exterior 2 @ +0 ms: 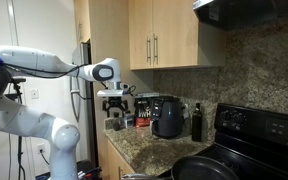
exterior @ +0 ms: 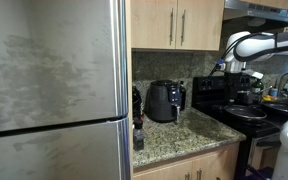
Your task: Pull out the black container from under the coffee machine
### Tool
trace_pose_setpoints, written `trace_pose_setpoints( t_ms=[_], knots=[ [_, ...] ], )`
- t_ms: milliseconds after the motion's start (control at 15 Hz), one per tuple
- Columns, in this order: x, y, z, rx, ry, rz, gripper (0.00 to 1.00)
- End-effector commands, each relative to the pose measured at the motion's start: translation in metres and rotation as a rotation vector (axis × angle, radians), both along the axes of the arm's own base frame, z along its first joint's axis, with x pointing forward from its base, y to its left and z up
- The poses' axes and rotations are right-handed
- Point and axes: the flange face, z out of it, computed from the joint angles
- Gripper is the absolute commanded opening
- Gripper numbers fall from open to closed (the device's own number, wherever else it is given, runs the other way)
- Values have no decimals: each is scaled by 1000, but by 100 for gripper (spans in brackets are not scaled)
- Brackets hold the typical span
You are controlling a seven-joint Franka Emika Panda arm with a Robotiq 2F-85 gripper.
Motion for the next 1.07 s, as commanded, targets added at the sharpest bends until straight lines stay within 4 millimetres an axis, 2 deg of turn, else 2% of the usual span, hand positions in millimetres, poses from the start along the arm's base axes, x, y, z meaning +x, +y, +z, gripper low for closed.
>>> trace_pose_setpoints(
  t_ms=[0,200,267,667,1000],
  knots=[
    [11,24,-29,45,29,178,100],
    [17,37,-40,69,21,207,100],
    [12,33,-31,39,28,177,100],
    [15,36,-35,38,20,159,100],
    [21,43,-31,163,-101,68,100]
  ],
)
